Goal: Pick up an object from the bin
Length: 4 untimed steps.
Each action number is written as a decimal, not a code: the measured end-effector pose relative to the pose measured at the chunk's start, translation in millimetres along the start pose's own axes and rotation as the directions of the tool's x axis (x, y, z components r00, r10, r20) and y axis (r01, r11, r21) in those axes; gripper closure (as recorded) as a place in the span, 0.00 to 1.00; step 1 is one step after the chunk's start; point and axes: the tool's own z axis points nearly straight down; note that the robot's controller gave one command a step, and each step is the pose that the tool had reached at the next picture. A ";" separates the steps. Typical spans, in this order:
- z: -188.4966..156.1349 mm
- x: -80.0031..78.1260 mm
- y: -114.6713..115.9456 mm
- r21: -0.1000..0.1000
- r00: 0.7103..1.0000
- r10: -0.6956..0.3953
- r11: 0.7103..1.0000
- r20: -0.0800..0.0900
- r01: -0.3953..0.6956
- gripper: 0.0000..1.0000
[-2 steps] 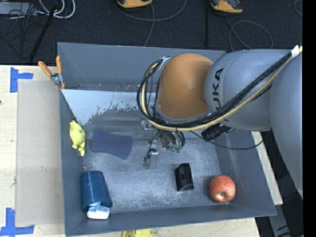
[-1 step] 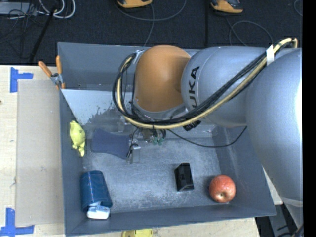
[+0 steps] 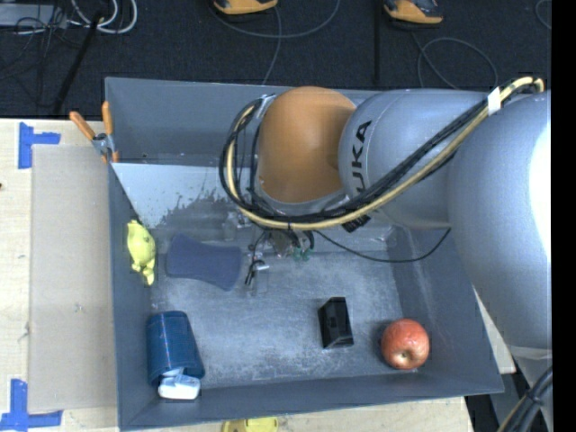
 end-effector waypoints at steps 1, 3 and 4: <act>67.7 -11.4 23.4 0.000 0.979 0.205 0.979 0.000 -0.205 0.00; 65.2 -16.0 36.9 0.000 0.985 0.170 0.985 0.002 -0.170 1.00; 61.6 -14.8 36.8 0.001 0.986 0.169 0.986 -0.002 -0.169 1.00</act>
Offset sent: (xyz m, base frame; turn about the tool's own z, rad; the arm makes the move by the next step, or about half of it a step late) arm 0.0073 0.0241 -0.0656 0.0396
